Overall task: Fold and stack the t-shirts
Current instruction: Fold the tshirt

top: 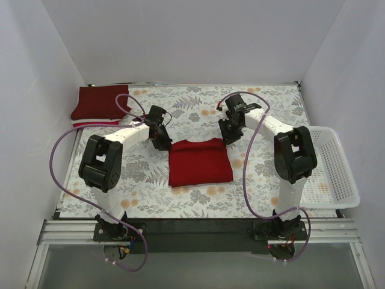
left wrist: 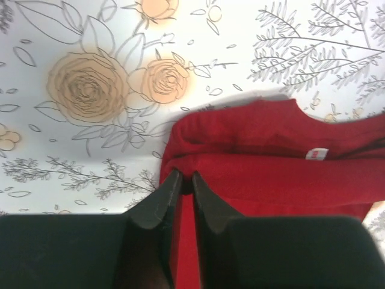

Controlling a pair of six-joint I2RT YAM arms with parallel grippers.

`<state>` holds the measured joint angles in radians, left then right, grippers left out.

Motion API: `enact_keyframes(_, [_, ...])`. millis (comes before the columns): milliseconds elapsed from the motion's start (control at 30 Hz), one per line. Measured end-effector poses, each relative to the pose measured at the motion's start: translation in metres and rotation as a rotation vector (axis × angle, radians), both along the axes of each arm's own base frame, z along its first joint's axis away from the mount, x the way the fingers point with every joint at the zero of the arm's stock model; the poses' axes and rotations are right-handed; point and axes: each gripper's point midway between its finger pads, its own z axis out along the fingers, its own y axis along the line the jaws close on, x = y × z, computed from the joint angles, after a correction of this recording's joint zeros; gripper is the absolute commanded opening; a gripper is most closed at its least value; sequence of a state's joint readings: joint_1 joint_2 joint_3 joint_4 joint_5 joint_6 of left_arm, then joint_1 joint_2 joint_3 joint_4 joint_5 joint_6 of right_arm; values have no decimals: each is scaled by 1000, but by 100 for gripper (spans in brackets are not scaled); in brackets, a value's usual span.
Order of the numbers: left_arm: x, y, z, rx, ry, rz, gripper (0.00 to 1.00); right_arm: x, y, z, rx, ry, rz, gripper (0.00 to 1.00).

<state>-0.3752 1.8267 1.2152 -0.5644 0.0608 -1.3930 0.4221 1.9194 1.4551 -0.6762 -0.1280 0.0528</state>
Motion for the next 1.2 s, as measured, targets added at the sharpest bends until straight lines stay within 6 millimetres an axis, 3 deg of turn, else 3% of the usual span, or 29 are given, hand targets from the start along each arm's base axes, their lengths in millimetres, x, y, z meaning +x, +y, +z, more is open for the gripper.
enact_keyframes(33, [0,1,-1,9,-1,2,25,3,0,-2,0,-7,0,37])
enact_keyframes(67, [2,3,-1,19,-7,7,45,5,-1,-2,-3,-15,-5,38])
enact_keyframes(167, [10,6,9,29,-55,21,64,13,-2,6,-4,-64,-24,43])
enact_keyframes(300, [14,8,39,5,-172,25,65,7,-11,32,8,-148,-77,44])
enact_keyframes(367, [8,6,58,-23,-244,5,58,-1,-12,45,51,-187,-95,43])
enact_keyframes(433, [-2,-3,78,-78,-316,-38,53,-9,-6,62,133,-231,-90,43])
enact_keyframes(533, [-18,-20,93,-176,-386,-106,46,-25,14,70,301,-245,-53,43])
enact_keyframes(667, [-24,-36,77,-251,-391,-151,42,-35,47,61,496,-178,18,43])
enact_keyframes(833, [0,-43,38,-279,-345,-117,38,-20,72,38,647,-111,53,42])
enact_keyframes(1000, [34,-36,-9,-272,-270,-45,38,10,58,-3,696,-48,-29,41])
enact_keyframes(1100, [56,-34,-6,-283,-304,-21,38,29,42,-25,729,-6,-94,40])
enact_keyframes(1200, [64,-32,-6,-293,-312,-6,41,45,33,-23,773,-10,-119,40])
